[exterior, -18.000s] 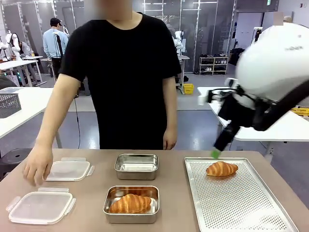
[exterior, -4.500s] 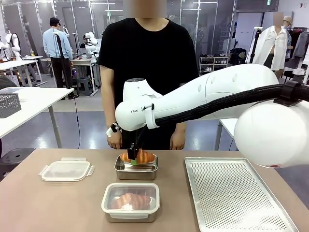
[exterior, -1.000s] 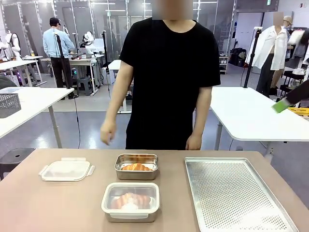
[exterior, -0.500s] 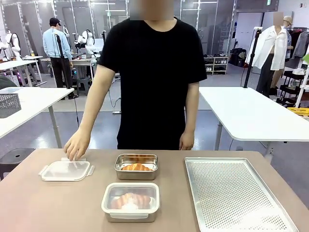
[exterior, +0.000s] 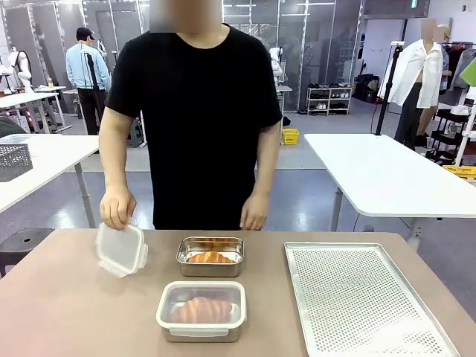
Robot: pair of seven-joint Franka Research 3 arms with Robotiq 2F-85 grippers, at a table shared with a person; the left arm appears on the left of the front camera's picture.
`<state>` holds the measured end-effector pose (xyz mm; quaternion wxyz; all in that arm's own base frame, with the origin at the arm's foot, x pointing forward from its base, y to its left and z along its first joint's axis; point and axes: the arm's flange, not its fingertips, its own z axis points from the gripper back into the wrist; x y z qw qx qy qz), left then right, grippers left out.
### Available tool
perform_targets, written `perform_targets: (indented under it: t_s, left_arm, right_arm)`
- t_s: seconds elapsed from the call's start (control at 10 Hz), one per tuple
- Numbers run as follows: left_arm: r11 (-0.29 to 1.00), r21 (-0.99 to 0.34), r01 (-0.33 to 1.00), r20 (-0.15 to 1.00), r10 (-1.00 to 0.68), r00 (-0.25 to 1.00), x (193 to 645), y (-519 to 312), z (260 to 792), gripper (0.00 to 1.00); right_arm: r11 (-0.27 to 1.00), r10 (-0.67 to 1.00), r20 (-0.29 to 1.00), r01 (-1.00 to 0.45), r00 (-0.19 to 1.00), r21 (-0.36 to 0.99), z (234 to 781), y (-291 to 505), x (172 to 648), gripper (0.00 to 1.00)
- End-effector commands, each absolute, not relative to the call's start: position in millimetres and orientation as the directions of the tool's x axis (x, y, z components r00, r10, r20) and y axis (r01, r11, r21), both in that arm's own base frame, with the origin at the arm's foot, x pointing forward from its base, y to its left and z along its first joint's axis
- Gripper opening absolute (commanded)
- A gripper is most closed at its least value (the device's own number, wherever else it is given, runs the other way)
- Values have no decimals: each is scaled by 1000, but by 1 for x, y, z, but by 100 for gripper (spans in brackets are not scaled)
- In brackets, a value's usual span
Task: Place the bread into the airtight container.
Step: Pick up a Butter Roll and place it into an empty Airtight Container.
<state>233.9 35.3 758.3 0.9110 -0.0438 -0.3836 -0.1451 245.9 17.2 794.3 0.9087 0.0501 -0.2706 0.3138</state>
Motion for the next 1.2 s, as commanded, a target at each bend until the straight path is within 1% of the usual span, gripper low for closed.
perform_targets:
  t_s: [0.0, 1.1]
  left_arm:
    - [956, 39, 292, 710, -232, 665, 233, 34, 759, 100]
    - [956, 39, 292, 710, -232, 665, 233, 34, 759, 100]
  right_arm:
    - [804, 537, 526, -589, 660, -82, 794, 15, 243, 98]
    - [804, 537, 526, -589, 660, -82, 794, 15, 243, 98]
